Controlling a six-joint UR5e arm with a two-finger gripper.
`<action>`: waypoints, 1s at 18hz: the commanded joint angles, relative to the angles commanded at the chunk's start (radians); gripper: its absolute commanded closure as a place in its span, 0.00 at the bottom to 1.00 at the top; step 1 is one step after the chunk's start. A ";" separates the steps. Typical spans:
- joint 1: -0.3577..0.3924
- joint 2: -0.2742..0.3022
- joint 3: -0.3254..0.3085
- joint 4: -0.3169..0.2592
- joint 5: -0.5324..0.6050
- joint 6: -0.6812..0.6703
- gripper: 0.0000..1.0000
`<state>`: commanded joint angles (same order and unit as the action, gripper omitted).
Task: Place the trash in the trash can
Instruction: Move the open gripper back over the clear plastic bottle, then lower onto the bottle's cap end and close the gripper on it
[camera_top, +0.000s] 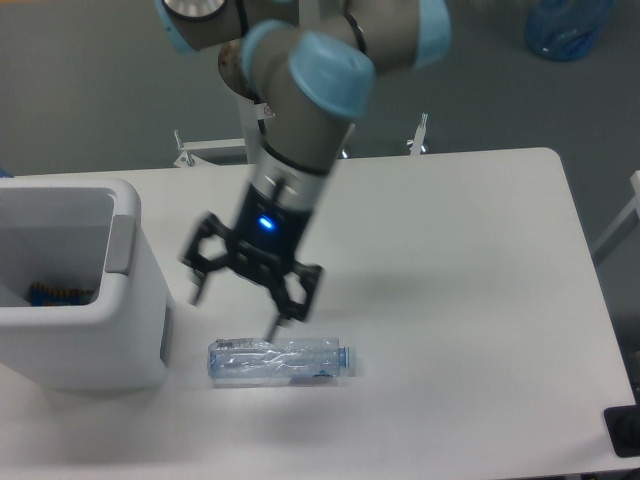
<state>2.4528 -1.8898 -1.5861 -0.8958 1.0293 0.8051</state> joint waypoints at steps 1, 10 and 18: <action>0.002 -0.012 0.002 0.000 0.000 0.021 0.00; -0.047 -0.104 -0.040 0.000 0.135 0.250 0.00; -0.205 -0.170 -0.068 0.008 0.278 0.378 0.00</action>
<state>2.2474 -2.0600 -1.6536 -0.8882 1.3070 1.1827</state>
